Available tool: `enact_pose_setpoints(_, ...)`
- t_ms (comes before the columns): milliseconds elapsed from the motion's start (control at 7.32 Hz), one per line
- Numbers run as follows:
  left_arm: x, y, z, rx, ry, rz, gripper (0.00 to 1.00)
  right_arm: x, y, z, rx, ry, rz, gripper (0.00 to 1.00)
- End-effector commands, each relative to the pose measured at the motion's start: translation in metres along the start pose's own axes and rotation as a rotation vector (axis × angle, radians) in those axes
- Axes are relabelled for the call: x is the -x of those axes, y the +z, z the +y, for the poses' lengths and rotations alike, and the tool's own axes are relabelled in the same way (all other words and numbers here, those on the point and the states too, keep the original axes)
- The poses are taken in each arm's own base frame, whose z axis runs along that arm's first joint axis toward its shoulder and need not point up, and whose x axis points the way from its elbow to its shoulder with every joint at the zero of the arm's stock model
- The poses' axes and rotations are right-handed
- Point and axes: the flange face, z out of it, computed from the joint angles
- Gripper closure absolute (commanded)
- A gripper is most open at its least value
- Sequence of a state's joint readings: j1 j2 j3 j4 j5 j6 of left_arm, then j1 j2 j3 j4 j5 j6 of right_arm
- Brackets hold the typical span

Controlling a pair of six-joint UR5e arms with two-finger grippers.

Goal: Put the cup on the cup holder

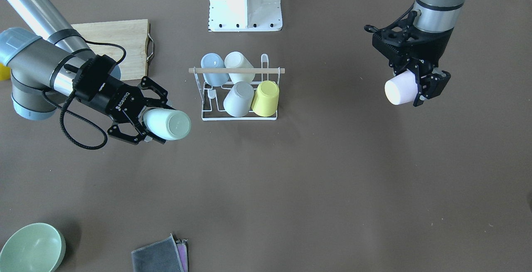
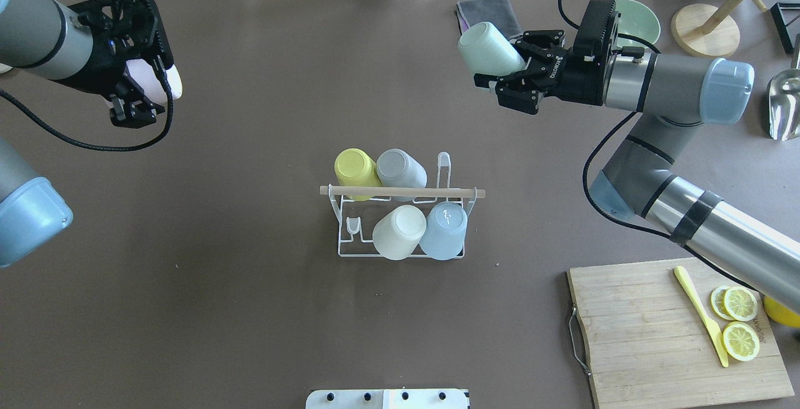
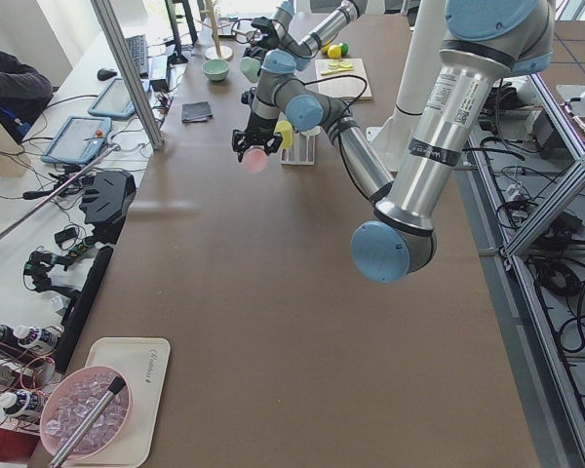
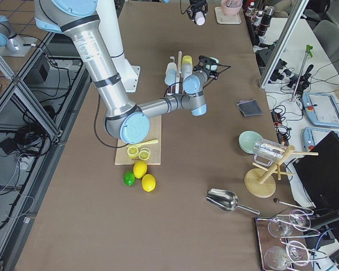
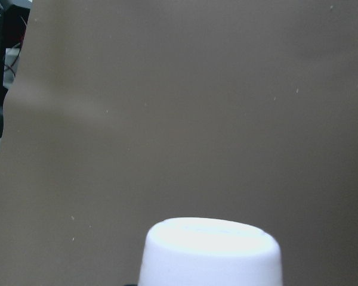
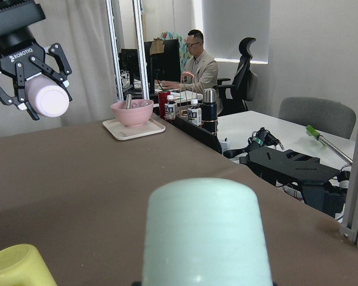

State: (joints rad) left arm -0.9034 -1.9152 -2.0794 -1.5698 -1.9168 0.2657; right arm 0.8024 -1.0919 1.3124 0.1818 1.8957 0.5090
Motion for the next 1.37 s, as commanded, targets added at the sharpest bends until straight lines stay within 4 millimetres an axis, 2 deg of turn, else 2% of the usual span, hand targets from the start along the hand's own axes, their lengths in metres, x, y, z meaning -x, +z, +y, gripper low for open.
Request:
enact_pose_setpoints(0, -0.01, -0.011, 0.008, -0.208, -0.056, -0.005, 0.8, 0.025, 0.007, 0.01, -0.049, 0.0, -0.058, 0.83)
enact_pose_setpoints(137, -0.015, -0.012, 0.018, -0.292, -0.074, -0.014, 0.8, 0.028, 0.007, 0.015, -0.055, -0.004, -0.076, 0.83)
enact_pose_setpoints(273, -0.021, -0.023, 0.016, -0.393, -0.056, -0.022, 0.8, 0.022, 0.008, 0.032, -0.006, -0.011, -0.131, 0.83)
enact_pose_setpoints(410, -0.025, -0.031, 0.018, -0.477, -0.063, -0.025, 0.8, 0.023, 0.017, 0.031, 0.005, -0.018, -0.164, 0.83)
enact_pose_setpoints(683, -0.048, -0.039, 0.018, -0.662, -0.064, 0.015, 0.8, 0.019, 0.016, 0.033, 0.028, -0.092, -0.215, 0.83)
enact_pose_setpoints(956, -0.092, -0.026, 0.01, -0.9, -0.071, 0.146, 0.8, 0.017, 0.03, 0.027, 0.041, -0.118, -0.262, 0.83)
enact_pose_setpoints(1093, -0.111, -0.03, 0.005, -0.99, -0.088, 0.189, 0.8, 0.02, 0.042, 0.014, 0.021, -0.128, -0.272, 0.83)
enact_pose_setpoints(1229, -0.142, -0.028, 0.0, -1.09, -0.087, 0.237, 0.79, 0.023, 0.044, 0.008, -0.007, -0.14, -0.28, 0.83)
